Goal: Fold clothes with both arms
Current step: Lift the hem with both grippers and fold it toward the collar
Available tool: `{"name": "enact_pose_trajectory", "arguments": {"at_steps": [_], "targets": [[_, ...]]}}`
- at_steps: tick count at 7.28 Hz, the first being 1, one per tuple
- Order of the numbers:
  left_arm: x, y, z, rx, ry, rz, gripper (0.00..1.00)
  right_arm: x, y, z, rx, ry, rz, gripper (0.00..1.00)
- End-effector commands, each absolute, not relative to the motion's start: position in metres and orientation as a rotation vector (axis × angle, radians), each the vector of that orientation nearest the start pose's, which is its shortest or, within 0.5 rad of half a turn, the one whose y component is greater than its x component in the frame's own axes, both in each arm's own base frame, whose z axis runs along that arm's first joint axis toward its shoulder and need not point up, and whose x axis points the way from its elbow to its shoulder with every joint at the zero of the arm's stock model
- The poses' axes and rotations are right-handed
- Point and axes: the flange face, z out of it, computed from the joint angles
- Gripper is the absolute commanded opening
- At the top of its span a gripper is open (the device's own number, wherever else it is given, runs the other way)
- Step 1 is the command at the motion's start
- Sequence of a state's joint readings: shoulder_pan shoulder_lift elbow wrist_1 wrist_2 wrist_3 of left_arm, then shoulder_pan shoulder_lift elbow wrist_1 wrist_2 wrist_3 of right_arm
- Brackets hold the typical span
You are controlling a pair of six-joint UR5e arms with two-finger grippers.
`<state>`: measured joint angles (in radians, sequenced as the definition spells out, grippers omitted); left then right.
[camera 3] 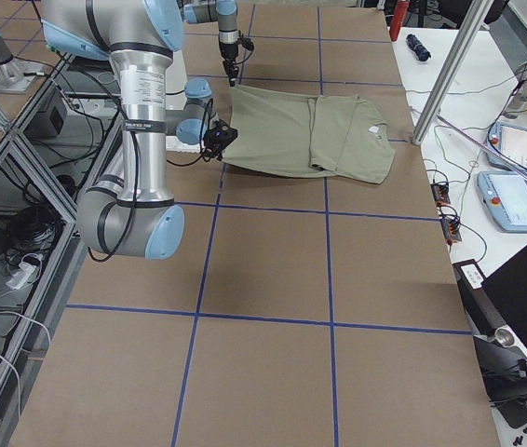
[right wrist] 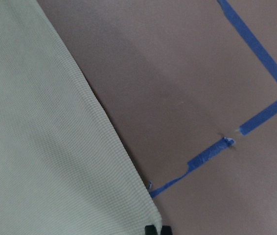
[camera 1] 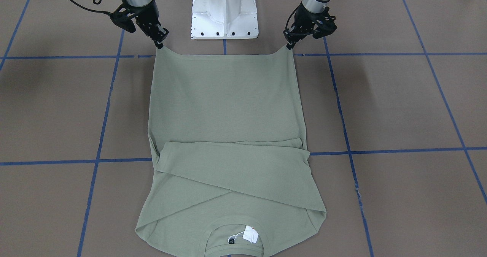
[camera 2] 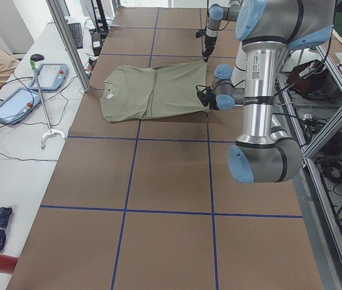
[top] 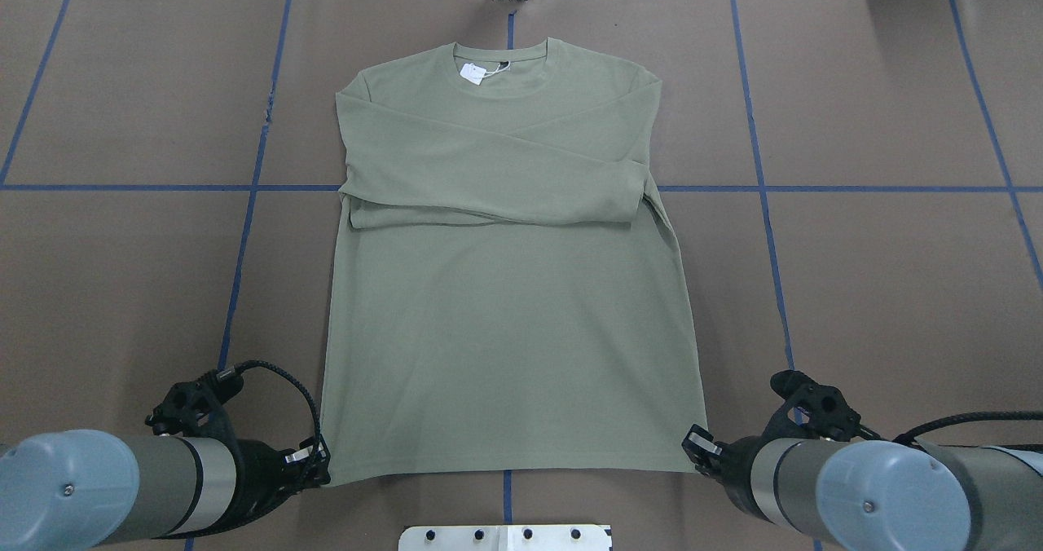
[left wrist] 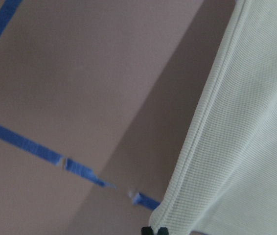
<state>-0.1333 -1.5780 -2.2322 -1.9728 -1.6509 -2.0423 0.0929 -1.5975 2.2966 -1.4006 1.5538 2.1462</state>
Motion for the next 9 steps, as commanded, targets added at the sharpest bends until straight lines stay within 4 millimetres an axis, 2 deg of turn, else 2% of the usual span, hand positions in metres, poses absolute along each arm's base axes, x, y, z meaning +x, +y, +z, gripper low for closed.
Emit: {"name": "enact_pose_trajectory", "arguments": {"at_steps": [1,2,3,4,5,6,7,8,9], "targets": [[0.39,-0.168,0.257,-0.294,1.119,-0.488,0.0,-0.379,-0.161,0.299,-0.213,-0.911,0.607,0.0],[0.381,-0.173,0.249,-0.294,1.111,-0.472,0.0,-0.365,-0.19,0.298,-0.175,-0.928,0.669,0.0],[0.375,-0.19,0.244,-0.227,1.135,-0.43,0.0,-0.354,-0.216,0.295,-0.146,-0.942,0.722,0.0],[0.374,-0.208,0.232,-0.153,1.173,-0.395,0.0,-0.351,-0.235,0.29,-0.101,-0.961,0.702,0.0],[0.363,-0.244,0.227,-0.054,1.192,-0.399,0.0,-0.355,-0.268,0.278,-0.054,-0.99,0.667,0.0],[0.357,-0.285,0.224,0.011,1.198,-0.411,0.0,-0.359,-0.312,0.273,-0.065,-0.966,0.68,0.0],[0.356,-0.34,0.228,0.063,1.173,-0.41,0.0,-0.365,-0.354,0.264,-0.045,-0.943,0.684,0.0],[0.349,-0.392,0.247,0.128,1.117,-0.406,0.0,-0.366,-0.386,0.267,0.006,-0.91,0.667,0.0],[0.34,-0.426,0.268,0.186,1.068,-0.403,0.0,-0.357,-0.424,0.266,0.041,-0.895,0.66,0.0]]}}
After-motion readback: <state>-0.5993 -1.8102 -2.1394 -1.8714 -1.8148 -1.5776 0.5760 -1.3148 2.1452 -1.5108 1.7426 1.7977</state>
